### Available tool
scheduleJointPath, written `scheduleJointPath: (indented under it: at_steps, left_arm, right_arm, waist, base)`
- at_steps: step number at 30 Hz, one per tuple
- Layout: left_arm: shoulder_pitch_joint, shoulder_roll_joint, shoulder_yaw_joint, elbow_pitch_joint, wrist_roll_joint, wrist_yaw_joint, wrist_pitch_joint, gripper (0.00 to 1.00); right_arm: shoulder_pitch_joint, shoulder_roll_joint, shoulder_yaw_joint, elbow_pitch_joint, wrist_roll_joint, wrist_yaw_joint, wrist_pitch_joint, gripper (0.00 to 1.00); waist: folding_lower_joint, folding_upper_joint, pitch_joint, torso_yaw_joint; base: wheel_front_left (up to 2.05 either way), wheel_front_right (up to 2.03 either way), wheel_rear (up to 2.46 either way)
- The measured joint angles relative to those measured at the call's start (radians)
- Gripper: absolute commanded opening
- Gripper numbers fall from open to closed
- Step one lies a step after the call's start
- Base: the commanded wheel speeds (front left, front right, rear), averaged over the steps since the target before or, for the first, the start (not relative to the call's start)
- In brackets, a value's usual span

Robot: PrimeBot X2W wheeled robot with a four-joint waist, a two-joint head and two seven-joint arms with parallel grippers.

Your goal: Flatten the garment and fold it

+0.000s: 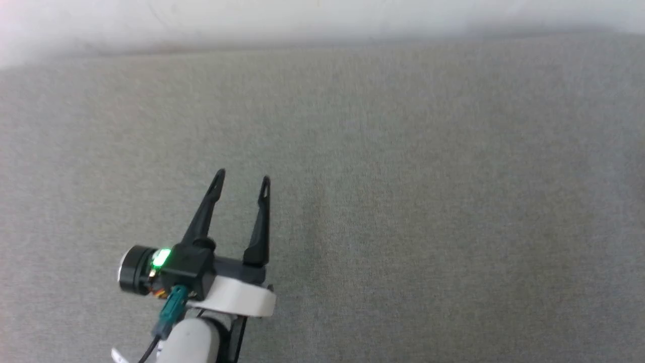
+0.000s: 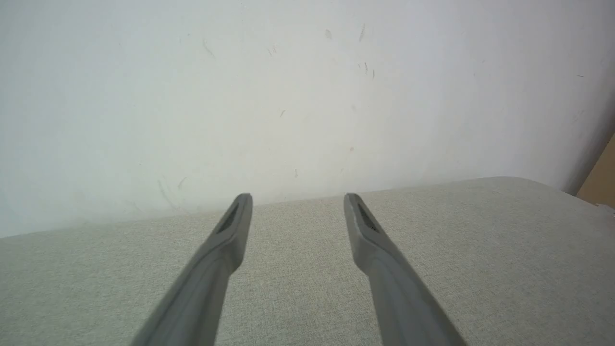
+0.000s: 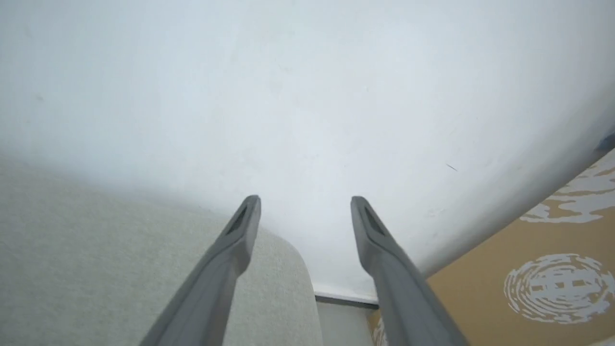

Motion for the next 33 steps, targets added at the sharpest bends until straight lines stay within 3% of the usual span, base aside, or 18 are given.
scheduleJointPath:
  at_steps: [11,17,24,33]
  left_arm:
    - [0.135,0.005,0.061,-0.004,-0.015,0.027,0.0,1.0]
    - [0.175,0.003,0.067,0.015,-0.032,0.027,0.0,1.0]
    - [0.193,-0.003,0.061,0.036,-0.032,0.026,0.0,1.0]
    - [0.193,-0.004,0.062,0.071,-0.032,0.013,0.0,1.0]
  right_arm:
    - [0.378,0.344,-0.147,-0.462,0.039,0.0,-0.026,1.0]
    - [0.608,0.512,-0.161,-0.6,-0.005,0.0,-0.004,1.0]
    - [0.753,0.614,-0.175,-0.642,-0.054,0.0,-0.013,1.0]
    - [0.786,0.641,-0.177,-0.65,-0.093,0.0,-0.021,1.0]
  waist:
    - [-0.0001,0.0001,-0.176,0.029]
    - [0.0001,0.0001,-0.223,0.067]
    - [0.0001,0.0001,-0.246,0.098]
    - [0.0003,0.0001,-0.248,0.109]
  base:
    - [0.0,0.0,0.0]
    - [0.0,0.0,0.0]
    - [0.0,0.0,0.0]
    - [0.0,0.0,0.0]
